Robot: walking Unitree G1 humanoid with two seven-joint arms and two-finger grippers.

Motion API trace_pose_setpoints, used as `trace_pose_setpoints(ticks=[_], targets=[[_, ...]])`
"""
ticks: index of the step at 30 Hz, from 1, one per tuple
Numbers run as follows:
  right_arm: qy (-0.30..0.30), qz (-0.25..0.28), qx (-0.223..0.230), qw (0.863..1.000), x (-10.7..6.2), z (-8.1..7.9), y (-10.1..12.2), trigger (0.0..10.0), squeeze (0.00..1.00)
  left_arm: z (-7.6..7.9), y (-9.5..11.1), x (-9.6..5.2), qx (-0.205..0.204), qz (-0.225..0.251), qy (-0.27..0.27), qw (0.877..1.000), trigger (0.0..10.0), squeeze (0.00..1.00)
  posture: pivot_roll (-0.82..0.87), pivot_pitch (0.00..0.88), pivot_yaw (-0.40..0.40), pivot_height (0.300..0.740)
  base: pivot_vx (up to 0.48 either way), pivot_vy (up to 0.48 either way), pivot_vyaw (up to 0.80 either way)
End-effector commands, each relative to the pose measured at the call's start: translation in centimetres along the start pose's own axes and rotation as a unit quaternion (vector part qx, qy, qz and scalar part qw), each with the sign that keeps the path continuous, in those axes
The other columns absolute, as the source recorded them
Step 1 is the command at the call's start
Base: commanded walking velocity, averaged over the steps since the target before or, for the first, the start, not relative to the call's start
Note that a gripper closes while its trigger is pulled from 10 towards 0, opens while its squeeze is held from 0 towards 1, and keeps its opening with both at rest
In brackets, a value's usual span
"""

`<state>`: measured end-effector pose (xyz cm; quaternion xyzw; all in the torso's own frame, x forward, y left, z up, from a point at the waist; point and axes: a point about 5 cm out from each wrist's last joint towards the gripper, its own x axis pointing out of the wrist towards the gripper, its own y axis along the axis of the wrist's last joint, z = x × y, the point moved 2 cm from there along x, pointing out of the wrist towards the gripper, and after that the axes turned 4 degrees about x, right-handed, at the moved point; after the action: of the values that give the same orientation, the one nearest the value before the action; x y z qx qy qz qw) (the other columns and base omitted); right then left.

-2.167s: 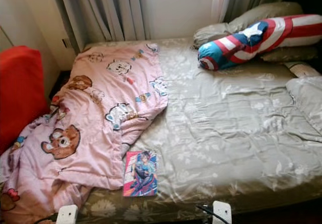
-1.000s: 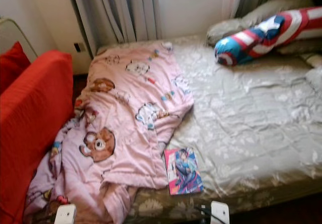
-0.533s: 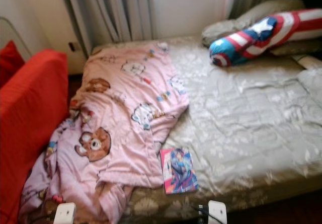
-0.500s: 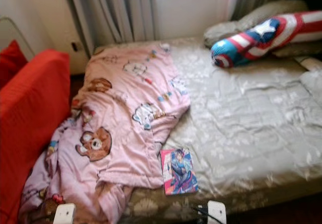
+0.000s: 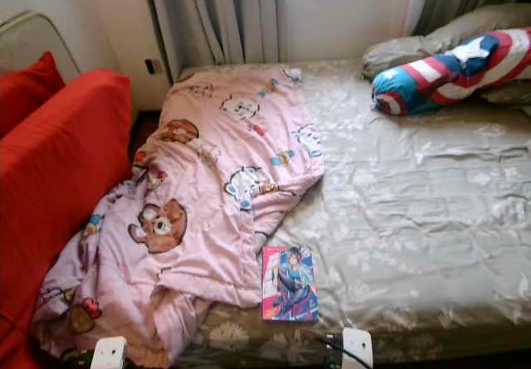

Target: Clean up the room

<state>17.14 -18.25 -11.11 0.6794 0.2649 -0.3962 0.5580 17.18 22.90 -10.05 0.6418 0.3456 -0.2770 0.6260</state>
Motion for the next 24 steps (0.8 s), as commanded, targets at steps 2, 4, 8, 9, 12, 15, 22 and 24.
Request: trace_pose_setpoints(ticks=[2,4,8,9,12,15,22,24], targets=[[-0.001,0.000,0.003,1.000,-0.02,0.17,-0.03,10.0,0.00,-0.13,-0.35,-0.09,-0.007,-0.005,0.002,1.000,10.0,0.00,0.00,0.005,0.019,0.740,0.000,0.000,0.00],[-0.001,0.001,0.003,1.000,-0.01,0.20,0.03,10.0,0.00,-0.06,-0.30,-0.08,-0.010,-0.003,0.001,1.000,10.0,0.00,0.00,0.005,0.018,0.740,0.000,0.000,0.00],[-0.001,0.005,0.004,1.000,0.02,0.22,0.24,10.0,0.00,0.05,-0.20,-0.06,-0.019,0.002,-0.001,1.000,10.0,0.00,0.00,0.003,0.016,0.740,0.000,0.000,0.00],[-0.001,0.005,0.004,1.000,0.02,0.22,0.26,10.0,0.00,0.06,-0.21,-0.06,-0.018,0.001,-0.001,1.000,10.0,0.00,0.00,0.002,0.015,0.740,0.000,0.000,0.00],[0.001,0.008,0.005,1.000,0.03,0.20,0.38,10.0,0.00,0.10,-0.23,-0.05,-0.019,-0.001,-0.001,1.000,10.0,0.00,0.00,0.000,0.013,0.740,0.000,0.000,0.00],[0.002,0.008,0.004,1.000,0.04,0.22,0.44,10.0,0.00,0.14,-0.22,-0.04,-0.021,0.000,-0.002,1.000,10.0,0.00,0.00,0.000,0.011,0.740,0.000,0.000,0.00],[0.003,0.006,-0.004,1.000,0.04,0.28,0.43,10.0,0.00,0.20,-0.30,-0.05,-0.024,-0.001,-0.002,1.000,10.0,0.00,0.00,0.000,0.010,0.740,0.000,0.000,0.00],[0.002,0.007,-0.002,1.000,0.03,0.32,0.42,10.0,0.00,0.22,-0.32,-0.06,-0.025,-0.001,-0.002,1.000,10.0,0.00,-0.01,0.000,0.010,0.740,0.127,0.000,0.00]])
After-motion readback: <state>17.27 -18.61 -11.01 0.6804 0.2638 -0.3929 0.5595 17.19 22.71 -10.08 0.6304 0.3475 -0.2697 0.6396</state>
